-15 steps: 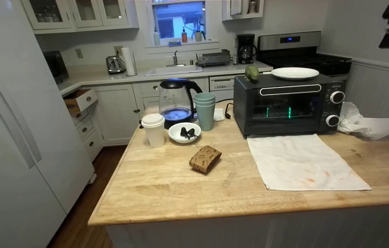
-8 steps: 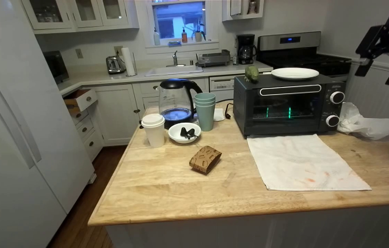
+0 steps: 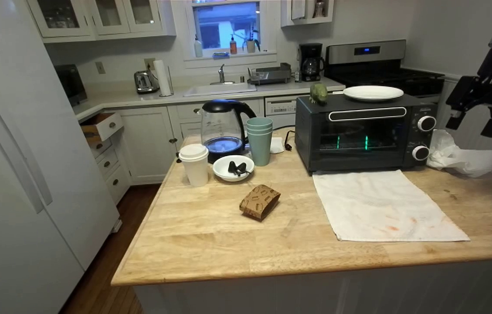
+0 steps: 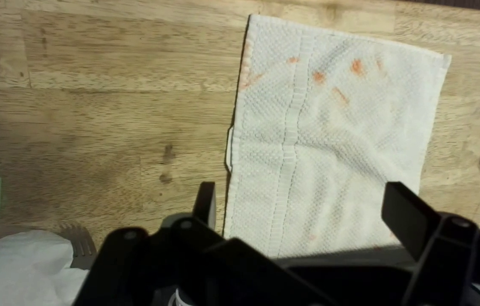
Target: Turn the bottom knob to the right
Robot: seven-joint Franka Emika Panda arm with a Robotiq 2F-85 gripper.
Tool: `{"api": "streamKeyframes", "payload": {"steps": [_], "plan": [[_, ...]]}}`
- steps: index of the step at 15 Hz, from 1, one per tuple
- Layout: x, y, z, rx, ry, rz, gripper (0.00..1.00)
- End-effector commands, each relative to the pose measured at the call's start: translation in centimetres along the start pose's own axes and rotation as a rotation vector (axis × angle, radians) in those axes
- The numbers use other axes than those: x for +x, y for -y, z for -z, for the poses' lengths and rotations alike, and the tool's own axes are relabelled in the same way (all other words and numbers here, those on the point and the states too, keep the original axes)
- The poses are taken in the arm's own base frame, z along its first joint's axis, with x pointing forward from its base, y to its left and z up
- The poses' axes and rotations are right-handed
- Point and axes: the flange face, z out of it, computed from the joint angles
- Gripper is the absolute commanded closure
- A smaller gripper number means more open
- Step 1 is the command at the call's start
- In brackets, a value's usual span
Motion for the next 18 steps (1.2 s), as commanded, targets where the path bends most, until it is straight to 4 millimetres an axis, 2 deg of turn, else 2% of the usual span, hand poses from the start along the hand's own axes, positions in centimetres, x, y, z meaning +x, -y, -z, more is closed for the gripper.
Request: {"api": "streamKeyframes", "payload": {"steps": [1,3,9,18], "plan": [[0.0,0.0,0.0,-0.001,0.002,0.000,0.00],[0.0,0.0,0.0,0.000,0.001,0.001,0.00],[2.8,0.3,-3.4,0.008,-0.157,-0.011,0.00],[6.2,-2.3,-8.0,-0.096,-0.351,-0.051,0.00]]}}
